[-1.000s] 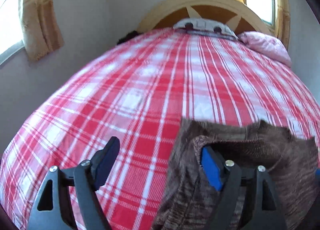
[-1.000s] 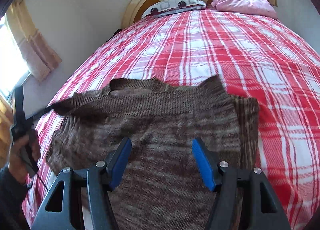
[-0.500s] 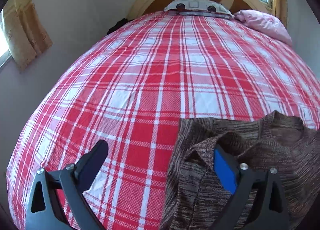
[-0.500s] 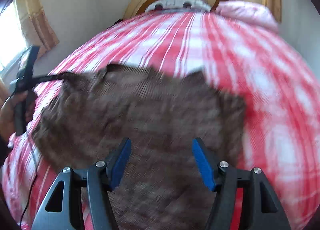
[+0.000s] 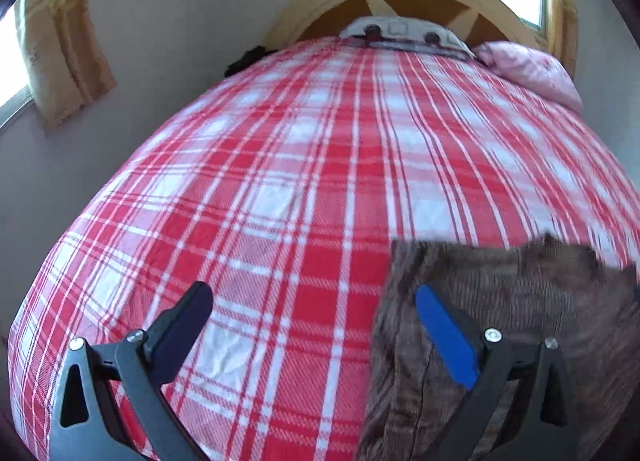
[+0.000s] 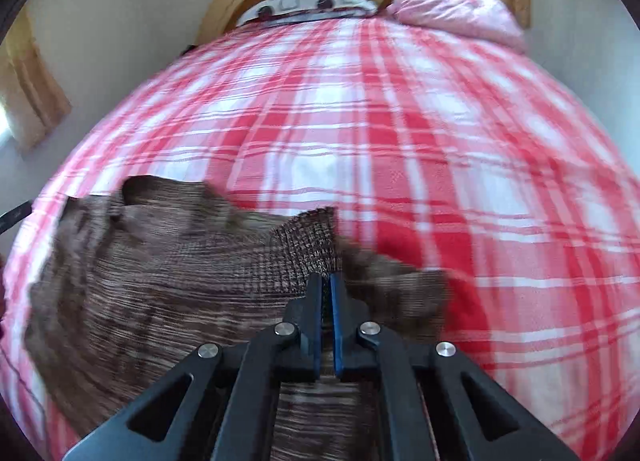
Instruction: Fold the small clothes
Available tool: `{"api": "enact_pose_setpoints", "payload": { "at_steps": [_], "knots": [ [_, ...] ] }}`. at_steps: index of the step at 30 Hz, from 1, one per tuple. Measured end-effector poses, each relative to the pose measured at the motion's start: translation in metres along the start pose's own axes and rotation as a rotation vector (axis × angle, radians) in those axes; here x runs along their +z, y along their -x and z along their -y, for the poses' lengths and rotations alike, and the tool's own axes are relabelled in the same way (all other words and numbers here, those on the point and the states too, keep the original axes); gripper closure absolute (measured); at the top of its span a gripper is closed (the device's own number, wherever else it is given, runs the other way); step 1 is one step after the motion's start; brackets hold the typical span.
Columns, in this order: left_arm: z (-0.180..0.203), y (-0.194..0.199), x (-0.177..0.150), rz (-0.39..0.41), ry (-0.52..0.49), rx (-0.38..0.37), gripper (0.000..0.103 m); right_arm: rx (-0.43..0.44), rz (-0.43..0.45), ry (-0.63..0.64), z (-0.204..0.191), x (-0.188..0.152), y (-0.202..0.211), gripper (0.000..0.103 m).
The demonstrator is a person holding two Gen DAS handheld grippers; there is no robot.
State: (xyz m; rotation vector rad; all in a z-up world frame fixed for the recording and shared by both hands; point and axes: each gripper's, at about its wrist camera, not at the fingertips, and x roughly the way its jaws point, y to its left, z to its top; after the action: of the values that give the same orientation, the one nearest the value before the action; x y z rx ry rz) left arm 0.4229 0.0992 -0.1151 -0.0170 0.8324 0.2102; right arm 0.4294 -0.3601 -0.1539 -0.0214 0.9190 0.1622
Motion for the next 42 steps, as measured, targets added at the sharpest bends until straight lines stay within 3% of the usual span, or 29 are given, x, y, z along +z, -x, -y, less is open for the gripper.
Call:
{"api": "enact_pose_setpoints", "payload": {
  "at_steps": [7, 10, 11, 13, 14, 18, 21, 25, 27, 36, 38, 39, 42],
  "knots": [
    [0.018, -0.001, -0.050, -0.107, -0.100, -0.027, 0.000, -0.091, -0.021, -0.047, 0.020, -0.008, 0.001, 0.099],
    [0.015, 0.011, -0.066, -0.103, -0.111, -0.044, 0.000, -0.035, -0.015, -0.086, 0.026, -0.017, 0.019, 0.097],
    [0.013, 0.015, -0.070, -0.104, -0.110, -0.051, 0.000, 0.008, -0.011, -0.091, 0.027, -0.023, 0.029, 0.092],
    [0.007, 0.022, -0.078, -0.101, -0.099, -0.064, 0.000, 0.065, -0.001, -0.083, 0.025, -0.037, 0.046, 0.057],
    [0.004, 0.025, -0.081, -0.100, -0.094, -0.072, 0.000, 0.083, 0.001, -0.079, 0.024, -0.045, 0.054, 0.054],
    [0.002, 0.030, -0.094, -0.094, -0.106, -0.062, 0.000, 0.171, -0.024, -0.081, 0.021, -0.082, 0.077, 0.054],
    [0.004, 0.029, -0.102, -0.103, -0.129, -0.046, 0.000, 0.191, -0.047, -0.067, 0.012, -0.106, 0.086, 0.056],
    [0.003, 0.032, -0.109, -0.095, -0.132, -0.040, 0.000, 0.113, -0.087, -0.027, 0.003, -0.129, 0.088, 0.092],
    [0.002, 0.034, -0.114, -0.109, -0.135, -0.044, 0.000, 0.106, -0.099, -0.014, 0.002, -0.138, 0.093, 0.093],
    [-0.016, 0.045, -0.130, -0.111, -0.101, -0.090, 0.000, -0.017, -0.085, 0.102, -0.020, -0.143, 0.115, 0.093],
    [-0.019, 0.046, -0.133, -0.108, -0.095, -0.094, 0.000, -0.002, -0.083, 0.094, -0.024, -0.141, 0.117, 0.082],
    [-0.021, 0.045, -0.133, -0.112, -0.087, -0.103, 0.000, -0.009, -0.089, 0.102, -0.027, -0.142, 0.116, 0.069],
    [-0.025, 0.046, -0.134, -0.118, -0.084, -0.110, 0.000, -0.036, -0.075, 0.111, -0.035, -0.142, 0.120, 0.067]
  ]
}}
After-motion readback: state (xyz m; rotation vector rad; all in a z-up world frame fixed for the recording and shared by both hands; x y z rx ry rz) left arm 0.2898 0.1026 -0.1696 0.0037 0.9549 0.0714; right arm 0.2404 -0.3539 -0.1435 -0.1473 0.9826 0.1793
